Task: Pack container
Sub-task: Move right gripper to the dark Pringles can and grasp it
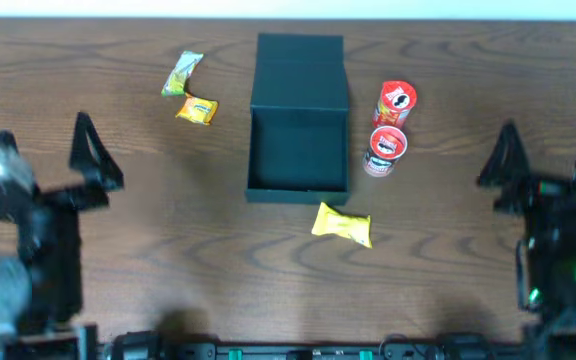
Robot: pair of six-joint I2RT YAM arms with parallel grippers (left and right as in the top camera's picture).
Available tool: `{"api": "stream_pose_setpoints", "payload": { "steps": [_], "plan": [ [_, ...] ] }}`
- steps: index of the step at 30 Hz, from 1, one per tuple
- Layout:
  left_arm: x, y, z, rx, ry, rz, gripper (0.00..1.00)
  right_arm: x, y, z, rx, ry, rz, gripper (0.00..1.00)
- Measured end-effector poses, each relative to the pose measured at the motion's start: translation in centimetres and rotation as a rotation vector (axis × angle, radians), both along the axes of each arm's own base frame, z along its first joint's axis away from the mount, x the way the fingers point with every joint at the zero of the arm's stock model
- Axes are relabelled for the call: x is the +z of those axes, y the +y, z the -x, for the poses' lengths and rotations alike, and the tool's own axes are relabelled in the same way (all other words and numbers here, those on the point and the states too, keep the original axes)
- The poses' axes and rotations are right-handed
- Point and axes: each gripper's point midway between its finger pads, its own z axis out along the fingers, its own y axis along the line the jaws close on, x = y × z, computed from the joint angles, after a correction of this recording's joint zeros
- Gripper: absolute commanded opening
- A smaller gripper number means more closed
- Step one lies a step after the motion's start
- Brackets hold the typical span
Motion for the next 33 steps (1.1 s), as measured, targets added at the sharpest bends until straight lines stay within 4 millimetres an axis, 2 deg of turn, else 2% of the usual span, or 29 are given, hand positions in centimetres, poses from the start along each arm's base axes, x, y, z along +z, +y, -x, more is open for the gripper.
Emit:
{"api": "stream_pose_setpoints", "payload": {
  "steps": [3, 4, 5, 7, 10, 12, 15, 19, 22, 25, 27, 30, 31, 33],
  "plan": [
    [2.0, 0.2, -1.8, 0.001, 0.131, 0.006, 0.96, 1.4, 0.1, -3.8, -0.006, 0.147, 0.011, 0.99],
    [2.2, 0.2, -2.7, 0.000, 0.203, 0.012, 0.96, 1.2, 0.2, -5.4, -0.005, 0.221, 0.015, 0.99],
    [2.3, 0.4, -3.6, 0.000, 0.252, 0.017, 0.96, 0.3, 0.3, -6.6, -0.003, 0.308, 0.015, 0.99],
    [0.7, 0.6, -4.9, 0.004, 0.413, 0.031, 0.96, -1.6, 0.3, -8.2, -0.007, 0.446, 0.011, 0.99],
    [-3.0, 0.8, -6.9, 0.007, 0.653, 0.053, 0.95, -4.9, 0.8, -10.1, 0.000, 0.645, -0.012, 0.99],
    [-6.9, 0.4, -9.4, -0.030, 0.806, 0.079, 0.95, -7.5, 1.8, -11.6, 0.044, 0.735, -0.047, 0.99],
    [-12.3, -1.2, -11.9, -0.133, 0.982, 0.139, 0.95, -10.8, 4.2, -13.1, 0.166, 0.833, -0.111, 0.99],
    [-17.6, -2.1, -14.0, -0.194, 1.139, 0.191, 0.95, -14.1, 7.5, -13.1, 0.331, 0.961, -0.217, 0.99],
    [-21.5, -2.7, -14.5, -0.233, 1.261, 0.227, 0.95, -15.9, 8.6, -13.2, 0.359, 1.029, -0.280, 0.99],
    [-25.0, -3.3, -15.0, -0.276, 1.362, 0.245, 0.95, -18.5, 7.8, -12.4, 0.222, 1.146, -0.325, 0.99],
    [-27.5, -3.7, -15.3, -0.297, 1.431, 0.263, 0.95, -20.2, 8.0, -12.6, 0.133, 1.191, -0.314, 0.99],
    [-30.0, -4.1, -15.1, -0.311, 1.512, 0.276, 0.95, -22.5, 9.7, -13.3, 0.054, 1.222, -0.278, 0.98],
    [-30.4, -4.2, -14.8, -0.312, 1.532, 0.280, 0.95, -23.2, 10.2, -13.3, 0.042, 1.238, -0.269, 0.94],
    [-30.9, -4.2, -14.7, -0.312, 1.550, 0.284, 0.95, -25.5, 11.3, -13.3, 0.010, 1.292, -0.243, 0.94]
  ]
}}
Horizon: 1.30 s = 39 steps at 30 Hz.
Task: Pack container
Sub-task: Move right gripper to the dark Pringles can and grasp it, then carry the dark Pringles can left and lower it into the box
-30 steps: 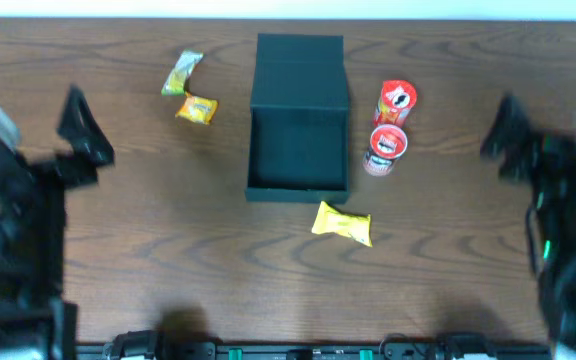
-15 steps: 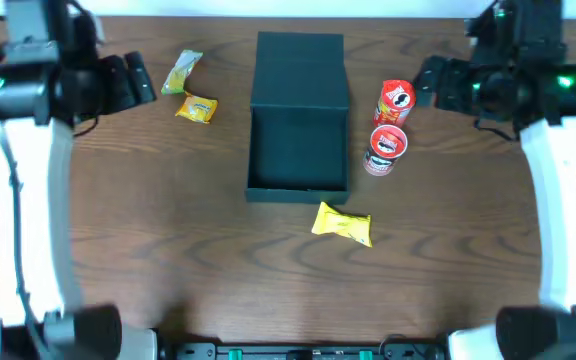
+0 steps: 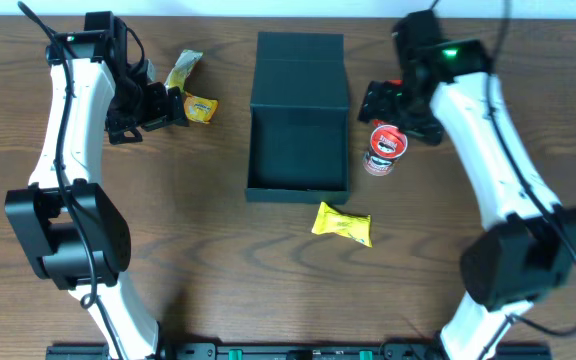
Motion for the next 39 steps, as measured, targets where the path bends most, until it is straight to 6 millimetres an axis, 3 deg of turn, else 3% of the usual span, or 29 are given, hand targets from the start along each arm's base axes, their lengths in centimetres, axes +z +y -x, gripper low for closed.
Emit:
{"api": "stream_pose_setpoints", "payload": {
  "steps": [4, 12, 18, 25, 29, 35, 39],
  "plan": [
    [0.0, 0.0, 0.0, 0.000, 0.000, 0.000, 0.95, -3.4, -0.3, 0.2, -0.039, 0.066, 0.099, 0.97],
    [0.0, 0.0, 0.4, -0.003, 0.014, 0.002, 0.95, -6.5, -1.2, -0.3, -0.061, 0.040, 0.141, 0.99],
    [0.0, -0.1, 0.4, -0.003, 0.014, 0.006, 0.95, -9.3, -1.3, -0.4, -0.052, 0.036, 0.086, 0.92],
    [0.0, -0.2, 0.4, -0.001, 0.016, 0.009, 0.95, -9.4, -1.0, -0.8, -0.033, 0.021, 0.061, 0.91],
    [0.0, -0.2, 0.4, 0.008, 0.019, 0.010, 0.95, -9.4, -0.9, -0.9, -0.023, 0.019, 0.052, 0.73],
    [0.0, -0.2, 0.4, 0.019, 0.021, 0.011, 0.95, -9.4, -1.2, -1.0, -0.028, 0.018, 0.045, 0.65],
    [0.0, -0.2, 0.4, 0.019, 0.021, 0.011, 0.95, -9.4, -1.7, -1.1, -0.041, 0.018, 0.040, 0.68]
  ]
}}
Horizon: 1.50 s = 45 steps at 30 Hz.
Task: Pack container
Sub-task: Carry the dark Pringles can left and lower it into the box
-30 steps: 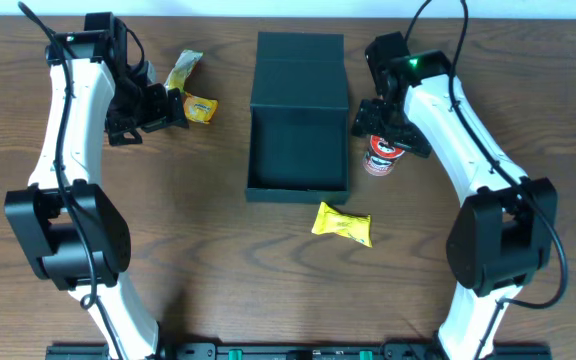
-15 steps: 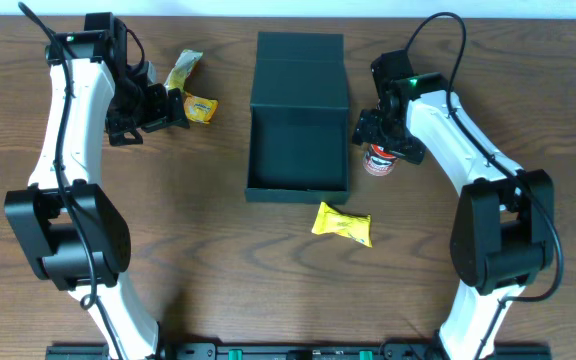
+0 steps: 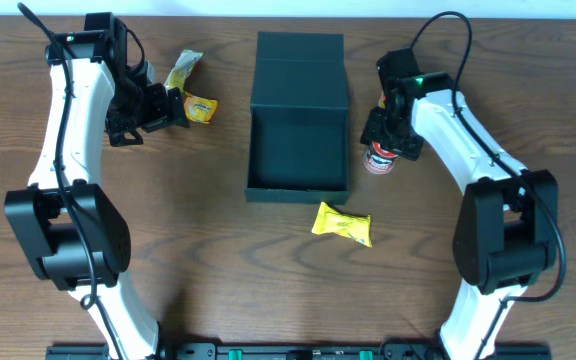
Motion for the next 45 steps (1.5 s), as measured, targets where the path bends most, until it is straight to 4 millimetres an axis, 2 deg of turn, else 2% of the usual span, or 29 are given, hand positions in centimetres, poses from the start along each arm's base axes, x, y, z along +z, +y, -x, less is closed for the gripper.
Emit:
{"api": "stream_pose_setpoints", "payload": {
  "steps": [6, 12, 18, 22, 26, 32, 40, 45],
  "plan": [
    [0.0, 0.0, 0.0, 0.000, 0.000, 0.001, 0.96, 0.6, 0.2, 0.0, -0.002, 0.010, -0.025, 0.67],
    [0.0, -0.1, 0.0, 0.001, 0.000, 0.004, 0.95, 4.3, 1.7, -2.0, 0.009, -0.046, -0.122, 0.68],
    [0.0, -0.1, 0.0, 0.002, 0.001, 0.007, 0.95, 7.9, 3.9, -3.7, 0.019, -0.097, -0.360, 0.68],
    [0.0, -0.1, 0.0, 0.002, 0.000, 0.007, 0.95, 9.6, 5.9, -3.6, 0.040, -0.083, -0.572, 0.68],
    [0.0, -0.1, 0.0, 0.002, 0.000, 0.007, 0.95, 11.0, 7.9, -3.5, 0.064, -0.077, -0.706, 0.69],
    [0.0, -0.1, 0.0, 0.002, 0.000, 0.007, 0.96, 12.1, 10.3, -3.7, 0.085, -0.090, -0.784, 0.73],
    [0.0, -0.1, 0.0, 0.002, 0.000, 0.007, 0.95, 13.0, 15.6, -3.5, 0.140, -0.116, -0.819, 0.73],
    [0.0, -0.1, 0.0, 0.002, 0.000, 0.007, 0.96, 12.4, 17.3, -2.9, 0.127, -0.098, -0.817, 0.72]
  ]
}}
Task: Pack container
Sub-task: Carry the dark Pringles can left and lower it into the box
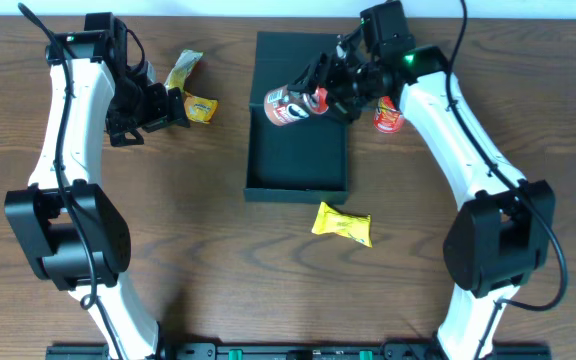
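Note:
The dark open box (298, 170) sits mid-table with its lid (300, 62) folded back. My right gripper (315, 97) is shut on a red snack can (286, 108), held tilted over the rear of the box's inside. A second red can (388, 115) lies on the table just right of the box, under the right arm. At the far left, my left gripper (175, 108) rests with its fingers spread, right beside a small orange-yellow packet (199, 109).
A green-yellow wrapper (183, 70) lies behind the orange packet. A yellow packet (342, 225) sits just in front of the box's near wall. Both arms reach in from the near edge along the table's sides.
The right gripper was down on the nearer red can right of the box. Now it holds that can above the box interior. The left arm has not moved.
Both arms first stood back near the front corners with all items lying loose. Then the left gripper was at the orange packet and the right gripper by the two cans. The right gripper then sat on the nearer can, which is now over the box.

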Robot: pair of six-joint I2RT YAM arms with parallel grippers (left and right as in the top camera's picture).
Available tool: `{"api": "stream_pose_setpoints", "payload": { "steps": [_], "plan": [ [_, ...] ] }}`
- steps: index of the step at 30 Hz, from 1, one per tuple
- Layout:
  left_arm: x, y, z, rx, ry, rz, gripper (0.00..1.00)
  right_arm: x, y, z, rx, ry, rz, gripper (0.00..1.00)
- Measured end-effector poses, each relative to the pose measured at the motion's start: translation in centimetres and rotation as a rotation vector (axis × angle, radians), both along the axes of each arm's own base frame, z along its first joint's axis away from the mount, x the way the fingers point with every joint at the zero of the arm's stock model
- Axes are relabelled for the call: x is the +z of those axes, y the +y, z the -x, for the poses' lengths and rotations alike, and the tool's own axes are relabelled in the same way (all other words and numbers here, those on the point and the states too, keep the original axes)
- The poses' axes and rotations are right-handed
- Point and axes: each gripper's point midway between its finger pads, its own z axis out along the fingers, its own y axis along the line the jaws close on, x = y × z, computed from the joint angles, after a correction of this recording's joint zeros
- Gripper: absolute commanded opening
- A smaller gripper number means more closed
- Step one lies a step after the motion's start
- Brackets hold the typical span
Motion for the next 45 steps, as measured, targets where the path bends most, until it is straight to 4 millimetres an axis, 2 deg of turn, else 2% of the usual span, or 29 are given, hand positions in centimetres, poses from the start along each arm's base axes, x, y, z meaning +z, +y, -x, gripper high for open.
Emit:
{"api": "stream_pose_setpoints", "payload": {
  "steps": [6, 10, 14, 23, 31, 40, 45],
  "plan": [
    [0.0, 0.0, 0.0, 0.000, 0.000, 0.000, 0.95, -3.5, 1.3, 0.5, 0.003, 0.058, 0.002, 0.72],
    [0.0, 0.0, 0.0, 0.000, 0.000, 0.000, 0.95, -6.6, 1.2, 0.9, -0.006, 0.132, 0.017, 0.72],
    [0.0, 0.0, 0.0, 0.000, 0.000, 0.000, 0.95, -8.3, 1.2, 1.0, -0.011, 0.169, 0.027, 0.72],
    [0.0, 0.0, 0.0, 0.000, 0.000, 0.000, 0.95, -9.2, 1.1, 0.8, -0.017, 0.175, 0.041, 0.72],
    [0.0, 0.0, 0.0, 0.000, 0.000, 0.000, 0.95, -10.8, 0.0, 0.5, -0.053, 0.174, 0.120, 0.77],
    [0.0, 0.0, -0.1, 0.000, -0.003, -0.001, 0.95, -10.4, 0.3, -0.1, -0.052, 0.145, 0.096, 0.76],
    [0.0, 0.0, -0.1, 0.000, -0.004, -0.001, 0.96, -11.1, -0.8, -0.3, -0.082, 0.144, 0.155, 0.78]
  ]
}}
